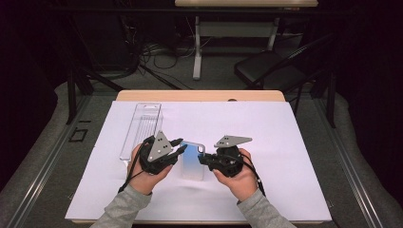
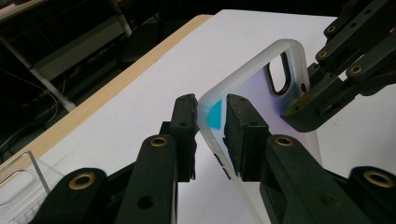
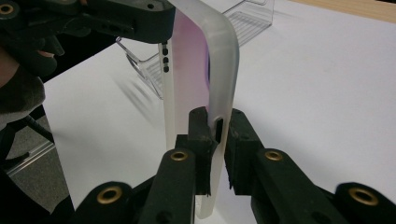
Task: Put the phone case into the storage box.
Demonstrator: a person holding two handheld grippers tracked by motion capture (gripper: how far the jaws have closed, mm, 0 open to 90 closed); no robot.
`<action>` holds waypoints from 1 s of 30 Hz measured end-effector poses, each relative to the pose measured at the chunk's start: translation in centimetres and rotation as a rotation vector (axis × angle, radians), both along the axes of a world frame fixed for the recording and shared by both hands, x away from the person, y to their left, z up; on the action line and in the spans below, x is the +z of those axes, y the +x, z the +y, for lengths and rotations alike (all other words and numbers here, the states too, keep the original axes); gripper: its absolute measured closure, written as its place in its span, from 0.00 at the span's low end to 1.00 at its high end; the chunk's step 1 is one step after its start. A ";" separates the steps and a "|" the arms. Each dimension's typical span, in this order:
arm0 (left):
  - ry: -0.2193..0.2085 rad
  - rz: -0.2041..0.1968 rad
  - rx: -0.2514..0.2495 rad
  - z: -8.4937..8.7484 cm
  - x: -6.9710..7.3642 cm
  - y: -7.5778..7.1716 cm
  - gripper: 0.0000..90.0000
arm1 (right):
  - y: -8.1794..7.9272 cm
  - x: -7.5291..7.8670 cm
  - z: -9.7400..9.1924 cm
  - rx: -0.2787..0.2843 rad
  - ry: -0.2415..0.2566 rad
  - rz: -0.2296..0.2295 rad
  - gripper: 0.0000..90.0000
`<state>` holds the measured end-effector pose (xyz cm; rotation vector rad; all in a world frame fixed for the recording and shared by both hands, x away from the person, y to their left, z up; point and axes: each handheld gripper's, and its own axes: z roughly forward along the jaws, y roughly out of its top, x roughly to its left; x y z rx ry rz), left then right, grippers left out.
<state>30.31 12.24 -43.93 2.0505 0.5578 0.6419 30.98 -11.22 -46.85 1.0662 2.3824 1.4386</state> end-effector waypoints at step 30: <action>0.003 -0.013 -0.002 0.3 0.0 0.0 0.89 | 0.0 -0.1 0.0 0.003 0.007 -0.003 0.91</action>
